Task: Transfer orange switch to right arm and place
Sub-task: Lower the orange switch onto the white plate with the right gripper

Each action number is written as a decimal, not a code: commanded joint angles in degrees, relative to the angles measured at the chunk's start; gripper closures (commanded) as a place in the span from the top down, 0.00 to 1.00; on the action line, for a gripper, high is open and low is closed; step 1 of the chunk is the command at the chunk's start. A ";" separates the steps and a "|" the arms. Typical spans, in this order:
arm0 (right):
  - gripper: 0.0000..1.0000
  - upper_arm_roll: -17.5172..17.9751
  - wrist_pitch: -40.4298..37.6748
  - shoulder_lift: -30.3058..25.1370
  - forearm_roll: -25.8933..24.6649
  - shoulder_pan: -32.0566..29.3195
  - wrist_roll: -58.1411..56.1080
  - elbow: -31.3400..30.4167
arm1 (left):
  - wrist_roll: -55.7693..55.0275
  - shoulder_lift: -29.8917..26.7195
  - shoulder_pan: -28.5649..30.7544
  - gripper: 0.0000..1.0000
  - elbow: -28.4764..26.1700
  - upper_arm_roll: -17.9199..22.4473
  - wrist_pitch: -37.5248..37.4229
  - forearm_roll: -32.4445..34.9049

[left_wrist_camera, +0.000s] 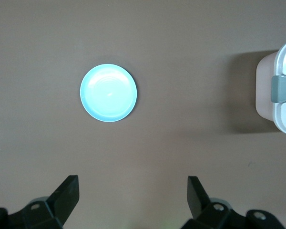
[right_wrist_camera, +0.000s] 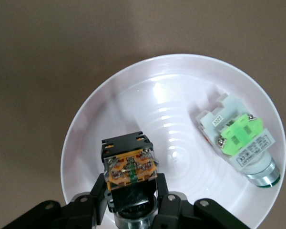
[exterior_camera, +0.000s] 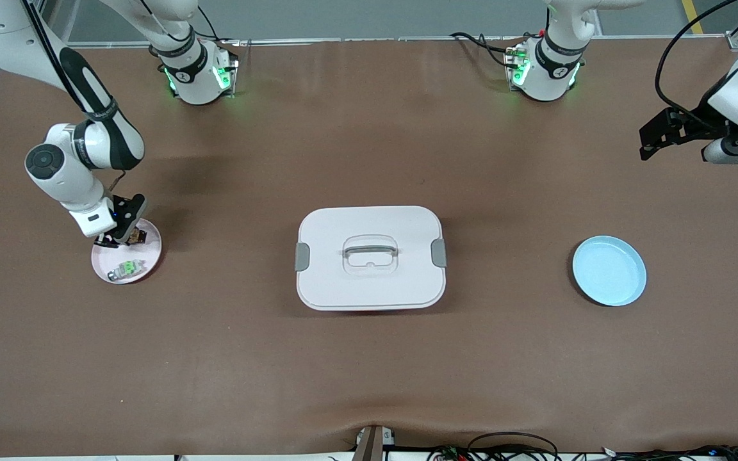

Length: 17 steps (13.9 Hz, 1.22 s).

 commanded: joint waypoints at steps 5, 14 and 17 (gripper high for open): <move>1.00 1.10 1.20 -0.45 -1.48 -1.70 -0.48 -0.54 | 1.23 -0.47 0.24 1.00 0.17 0.05 0.23 -0.50; 1.00 1.19 9.37 -1.85 -1.39 -1.88 9.83 0.25 | 1.14 0.14 0.15 1.00 0.52 0.05 0.49 -0.32; 1.00 1.19 9.37 -2.03 -1.39 -1.88 32.67 0.69 | 1.23 0.14 0.41 1.00 0.70 0.05 0.49 -0.41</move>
